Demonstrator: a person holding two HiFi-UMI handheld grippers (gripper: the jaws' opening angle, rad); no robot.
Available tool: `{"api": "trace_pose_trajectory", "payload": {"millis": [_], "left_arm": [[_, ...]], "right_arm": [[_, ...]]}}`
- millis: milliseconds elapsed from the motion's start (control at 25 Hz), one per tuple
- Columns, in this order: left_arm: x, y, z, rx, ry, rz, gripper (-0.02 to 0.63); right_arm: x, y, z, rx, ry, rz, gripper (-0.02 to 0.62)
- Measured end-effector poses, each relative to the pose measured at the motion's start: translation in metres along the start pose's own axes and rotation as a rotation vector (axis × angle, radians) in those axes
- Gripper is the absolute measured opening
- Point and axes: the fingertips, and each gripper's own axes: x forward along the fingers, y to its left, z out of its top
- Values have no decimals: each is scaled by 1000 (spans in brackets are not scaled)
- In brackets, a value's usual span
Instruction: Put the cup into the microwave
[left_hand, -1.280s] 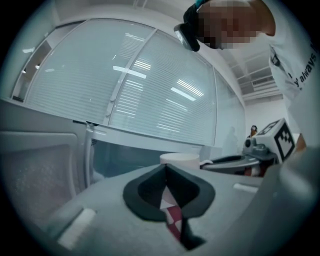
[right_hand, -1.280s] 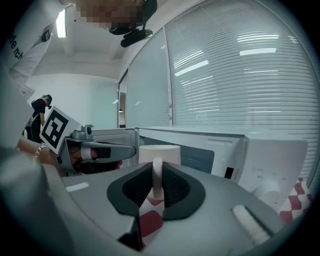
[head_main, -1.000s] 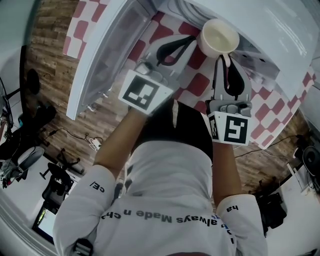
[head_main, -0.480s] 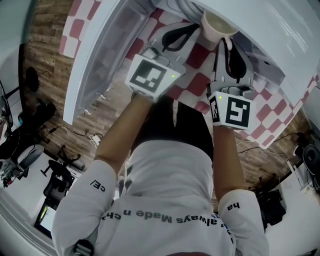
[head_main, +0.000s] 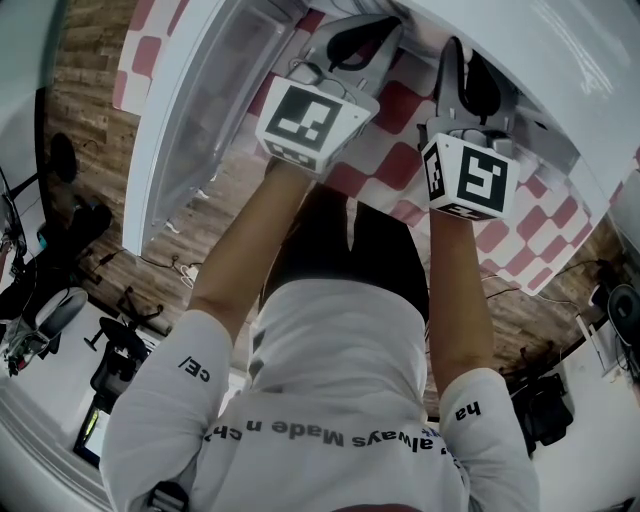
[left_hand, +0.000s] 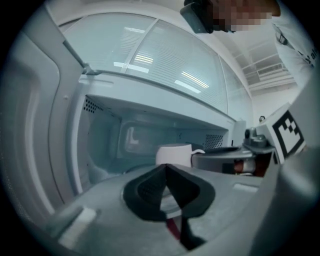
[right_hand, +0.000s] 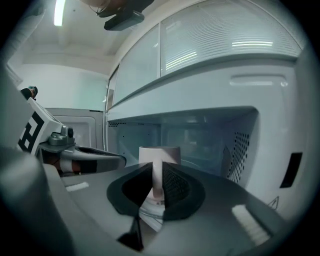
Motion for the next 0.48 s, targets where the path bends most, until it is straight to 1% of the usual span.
{"api": "trace_pose_trajectory", "payload": {"millis": [200, 480], "left_arm": [[12, 8, -1, 10, 3, 2, 3], [19, 9, -13, 16, 22, -1, 3]], "right_arm": [[9, -6, -6, 0, -2, -14, 40], [17, -5, -8, 2, -21, -2, 40]]}}
